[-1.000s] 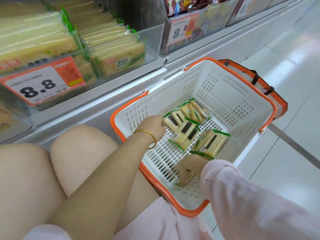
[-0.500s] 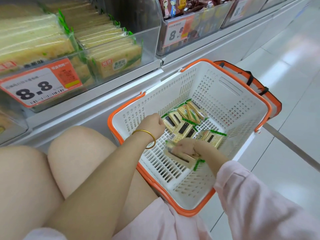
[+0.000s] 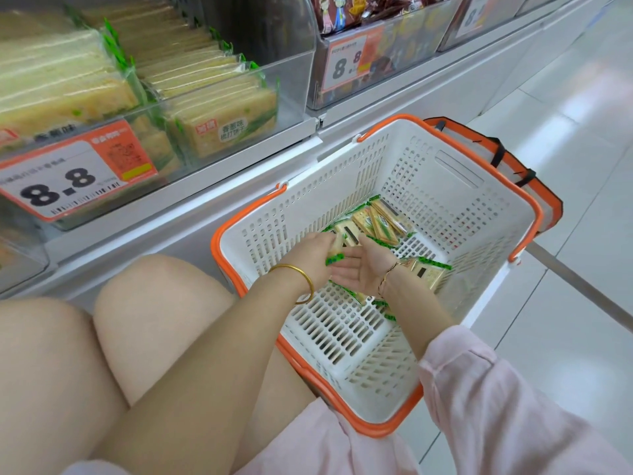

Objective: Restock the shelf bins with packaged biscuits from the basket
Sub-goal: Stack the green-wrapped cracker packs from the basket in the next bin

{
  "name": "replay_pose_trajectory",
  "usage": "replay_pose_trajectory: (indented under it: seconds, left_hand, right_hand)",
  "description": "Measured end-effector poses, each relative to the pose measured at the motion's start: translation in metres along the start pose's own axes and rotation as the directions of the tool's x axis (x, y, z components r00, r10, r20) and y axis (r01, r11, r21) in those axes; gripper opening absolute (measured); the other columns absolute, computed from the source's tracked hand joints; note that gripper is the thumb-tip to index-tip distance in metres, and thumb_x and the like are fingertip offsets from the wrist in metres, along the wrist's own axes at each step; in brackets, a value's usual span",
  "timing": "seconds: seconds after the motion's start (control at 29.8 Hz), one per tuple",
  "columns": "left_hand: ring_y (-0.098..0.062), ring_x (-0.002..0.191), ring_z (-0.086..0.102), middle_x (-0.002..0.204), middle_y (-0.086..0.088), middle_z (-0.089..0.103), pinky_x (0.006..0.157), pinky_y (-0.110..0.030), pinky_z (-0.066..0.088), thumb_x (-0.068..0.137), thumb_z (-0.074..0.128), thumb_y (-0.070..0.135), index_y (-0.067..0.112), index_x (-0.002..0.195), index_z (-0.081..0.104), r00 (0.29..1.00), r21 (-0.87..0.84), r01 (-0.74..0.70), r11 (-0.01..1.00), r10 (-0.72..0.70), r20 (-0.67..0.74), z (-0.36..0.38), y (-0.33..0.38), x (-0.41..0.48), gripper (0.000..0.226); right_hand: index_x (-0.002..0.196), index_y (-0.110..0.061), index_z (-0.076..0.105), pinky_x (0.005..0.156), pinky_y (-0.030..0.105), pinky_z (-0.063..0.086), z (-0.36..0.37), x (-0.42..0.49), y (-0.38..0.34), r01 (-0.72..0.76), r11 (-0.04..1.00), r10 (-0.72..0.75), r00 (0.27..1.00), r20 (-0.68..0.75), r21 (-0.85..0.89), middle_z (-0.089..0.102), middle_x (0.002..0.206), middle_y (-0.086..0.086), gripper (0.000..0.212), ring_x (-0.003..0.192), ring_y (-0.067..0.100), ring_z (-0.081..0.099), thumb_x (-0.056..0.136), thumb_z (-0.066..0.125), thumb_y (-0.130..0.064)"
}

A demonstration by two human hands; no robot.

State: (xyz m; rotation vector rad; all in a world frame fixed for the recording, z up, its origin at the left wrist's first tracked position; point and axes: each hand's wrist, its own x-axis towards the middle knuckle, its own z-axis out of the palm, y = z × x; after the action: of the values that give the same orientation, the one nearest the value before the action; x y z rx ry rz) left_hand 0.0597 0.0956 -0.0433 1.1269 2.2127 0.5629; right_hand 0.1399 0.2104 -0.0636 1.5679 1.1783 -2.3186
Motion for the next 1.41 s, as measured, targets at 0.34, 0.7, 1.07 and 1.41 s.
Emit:
replay_pose_trajectory:
  seconds: [0.34, 0.7, 1.07, 1.41]
  left_hand:
    - [-0.031, 0.1, 0.063, 0.116, -0.016, 0.056, 0.079, -0.043, 0.057, 0.088, 0.054, 0.002, 0.008, 0.107, 0.048, 0.883, -0.709, 0.344, 0.615, -0.469, 0.022, -0.024, -0.002, 0.006, 0.021]
    - [-0.032, 0.106, 0.06, 0.129, -0.012, 0.047, 0.067, -0.036, 0.057, 0.091, 0.05, -0.001, 0.018, 0.13, 0.032, 0.838, -0.862, 0.315, 0.397, -0.542, 0.057, -0.032, -0.006, 0.001, 0.047]
    - [-0.02, 0.078, 0.067, 0.113, -0.015, 0.061, 0.064, -0.033, 0.06, 0.092, 0.058, 0.028, 0.013, 0.126, 0.036, 0.88, -0.957, 0.175, 0.232, -0.472, 0.047, -0.036, 0.016, -0.014, 0.043]
    - [-0.022, 0.076, 0.067, 0.108, -0.014, 0.064, 0.061, -0.036, 0.059, 0.09, 0.055, 0.005, 0.016, 0.115, 0.041, 0.884, -0.979, 0.079, 0.188, -0.467, -0.018, -0.045, 0.011, -0.028, 0.031]
  right_hand:
    - [0.118, -0.009, 0.043, 0.051, 0.028, 0.04, -0.022, 0.066, 0.038, -0.169, 0.864, -0.094, 0.871, -0.482, -0.474, 0.048, 0.072, 0.005, 0.031, 0.051, 0.018, 0.043, 0.095, 0.048, -0.03]
    - [0.091, -0.01, 0.045, 0.063, 0.041, 0.057, -0.012, 0.033, 0.018, 0.083, 0.967, -0.191, 0.861, -0.471, -0.24, 0.049, 0.078, 0.008, 0.01, 0.068, 0.026, 0.057, 0.094, 0.052, -0.015]
    - [0.095, -0.009, 0.049, 0.067, 0.027, 0.039, 0.034, -0.036, 0.033, 0.534, -0.077, -0.904, 0.318, 0.285, -0.842, 0.05, 0.097, 0.002, 0.02, 0.081, 0.016, 0.047, 0.082, 0.063, -0.014]
    - [0.11, -0.013, 0.052, 0.072, 0.024, 0.048, 0.027, -0.055, 0.009, 0.648, 0.513, -0.768, 0.64, 0.037, -0.563, 0.056, 0.095, -0.007, 0.026, 0.087, 0.006, 0.057, 0.091, 0.057, -0.031]
